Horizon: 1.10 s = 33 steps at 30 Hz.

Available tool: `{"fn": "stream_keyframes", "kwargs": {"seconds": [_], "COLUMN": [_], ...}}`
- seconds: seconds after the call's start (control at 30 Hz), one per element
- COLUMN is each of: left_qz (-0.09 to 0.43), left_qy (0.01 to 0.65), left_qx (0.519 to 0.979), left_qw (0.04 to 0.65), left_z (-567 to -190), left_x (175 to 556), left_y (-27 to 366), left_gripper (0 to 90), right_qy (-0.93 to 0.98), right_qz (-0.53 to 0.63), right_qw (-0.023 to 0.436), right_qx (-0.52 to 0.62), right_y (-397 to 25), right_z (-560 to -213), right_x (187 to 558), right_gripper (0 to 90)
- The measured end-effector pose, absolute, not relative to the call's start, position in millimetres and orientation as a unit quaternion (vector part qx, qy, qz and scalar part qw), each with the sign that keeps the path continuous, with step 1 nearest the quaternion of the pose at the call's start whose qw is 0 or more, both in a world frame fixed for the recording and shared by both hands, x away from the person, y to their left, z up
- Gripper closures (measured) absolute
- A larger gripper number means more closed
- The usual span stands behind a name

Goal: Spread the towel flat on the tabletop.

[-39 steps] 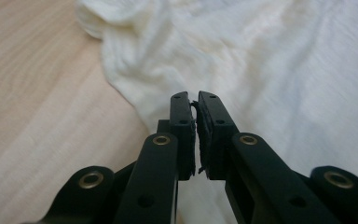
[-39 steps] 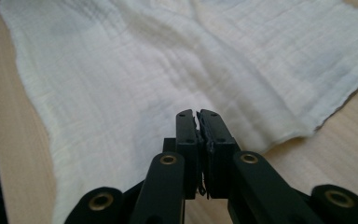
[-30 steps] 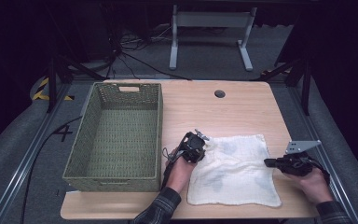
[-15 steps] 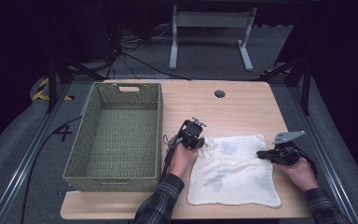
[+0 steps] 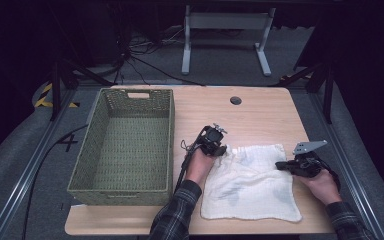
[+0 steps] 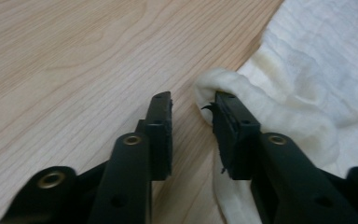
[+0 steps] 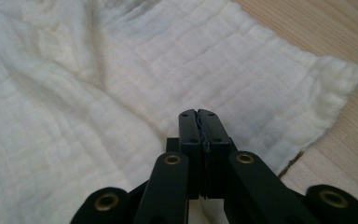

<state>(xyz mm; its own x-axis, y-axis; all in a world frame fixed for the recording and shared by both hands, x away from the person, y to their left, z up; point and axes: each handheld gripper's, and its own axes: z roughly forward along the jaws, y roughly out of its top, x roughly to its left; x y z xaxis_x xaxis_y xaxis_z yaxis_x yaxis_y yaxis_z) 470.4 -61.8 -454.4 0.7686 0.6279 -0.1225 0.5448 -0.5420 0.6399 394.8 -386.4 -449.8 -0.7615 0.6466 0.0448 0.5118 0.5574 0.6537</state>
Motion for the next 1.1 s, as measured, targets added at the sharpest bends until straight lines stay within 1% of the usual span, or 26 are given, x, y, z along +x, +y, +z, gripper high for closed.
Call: {"fn": "stream_keyframes", "kwargs": {"seconds": [0.07,0.13,0.17,0.2,0.27,0.33,0.4,0.5,0.57,0.6,0.7,0.77,0.8,0.87,0.93,0.97,1.03,1.1], "left_qz": [0.067,0.067,0.081,0.081,0.104,0.108,0.100,0.074,0.068,0.054,0.049,0.049,0.058,0.058,0.089,0.089,0.116,0.129], "left_qy": [0.329,0.330,0.340,0.340,0.370,0.377,0.394,0.384,0.376,0.371,0.358,0.353,0.350,0.351,0.354,0.354,0.373,0.393], "left_qx": [0.879,0.879,0.879,0.879,0.873,0.870,0.860,0.852,0.855,0.854,0.860,0.868,0.869,0.869,0.874,0.874,0.871,0.862], "left_qw": [0.338,0.337,0.324,0.324,0.301,0.298,0.307,0.348,0.352,0.362,0.360,0.347,0.346,0.345,0.319,0.319,0.297,0.292], "left_z": [-455,-454,-453,-453,-451,-450,-450,-444,-444,-444,-448,-454,-456,-456,-453,-453,-451,-451], "left_x": [470,471,472,472,474,475,474,464,460,454,447,446,445,445,444,444,445,446], "left_y": [-64,-64,-61,-61,-49,-46,-40,-42,-44,-48,-56,-61,-63,-63,-60,-60,-52,-45], "left_gripper": [89.5,90.0,90.0,90.0,90.0,90.0,90.0,90.0,90.0,90.0,90.0,90.0,89.9,90.0,90.0,90.0,90.0,90.0], "right_qy": [0.876,0.876,0.876,0.876,0.876,0.876,0.876,0.876,0.876,0.876,0.876,0.876,0.876,0.877,0.877,0.877,0.877,0.877], "right_qz": [0.336,0.336,0.336,0.336,0.336,0.336,0.336,0.335,0.335,0.335,0.335,0.335,0.335,0.335,0.335,0.335,0.335,0.333], "right_qw": [0.101,0.100,0.101,0.101,0.101,0.102,0.102,0.103,0.103,0.103,0.103,0.103,0.103,0.103,0.103,0.103,0.103,0.103], "right_qx": [0.331,0.331,0.331,0.331,0.331,0.331,0.331,0.330,0.330,0.331,0.330,0.330,0.330,0.330,0.330,0.330,0.330,0.329], "right_y": [-386,-387,-387,-387,-387,-387,-387,-386,-386,-386,-386,-386,-386,-386,-386,-386,-386,-386], "right_z": [-450,-450,-450,-450,-450,-450,-450,-450,-450,-450,-450,-450,-450,-450,-450,-450,-450,-450], "right_x": [395,395,395,395,394,394,394,394,394,394,394,394,394,394,394,394,394,394], "right_gripper": [89.1,89.2,89.1,89.1,89.1,89.2,89.2,89.2,89.1,89.2,89.2,89.2,89.2,89.2,89.2,89.2,89.2,89.3]}}
